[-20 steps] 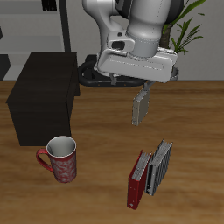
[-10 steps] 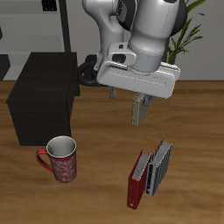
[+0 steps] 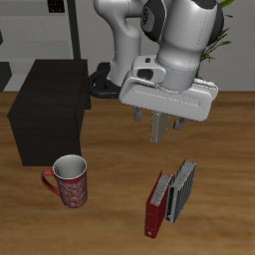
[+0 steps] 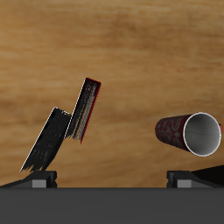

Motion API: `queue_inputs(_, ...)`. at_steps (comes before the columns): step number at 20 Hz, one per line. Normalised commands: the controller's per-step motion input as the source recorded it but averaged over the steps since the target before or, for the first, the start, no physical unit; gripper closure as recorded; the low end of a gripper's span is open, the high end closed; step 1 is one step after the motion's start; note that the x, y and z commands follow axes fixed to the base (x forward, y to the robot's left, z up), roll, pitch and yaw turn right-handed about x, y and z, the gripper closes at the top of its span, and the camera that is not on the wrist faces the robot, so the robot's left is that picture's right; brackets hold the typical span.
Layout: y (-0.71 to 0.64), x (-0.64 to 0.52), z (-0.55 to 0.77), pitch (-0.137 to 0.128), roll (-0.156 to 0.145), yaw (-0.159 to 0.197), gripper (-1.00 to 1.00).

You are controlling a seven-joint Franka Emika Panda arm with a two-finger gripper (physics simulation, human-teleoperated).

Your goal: Place the red book flat on top of the shelf

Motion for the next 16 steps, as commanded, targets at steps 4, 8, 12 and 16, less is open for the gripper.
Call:
queue_inputs(4,0.17,0.2,-0.07,-0.03,0.059,0.002,-1.0)
queue_inputs(8,0.07,0.23,-0.18,-0.001,0.008,-0.028,-1.0)
queue_inputs(12,0.05,0.18,-0.19,-0.01,0.0,-0.025,-1.0)
queue_inputs(16,0.08,0.17,-0.18,-0.005,0.016,0.004,-1.0)
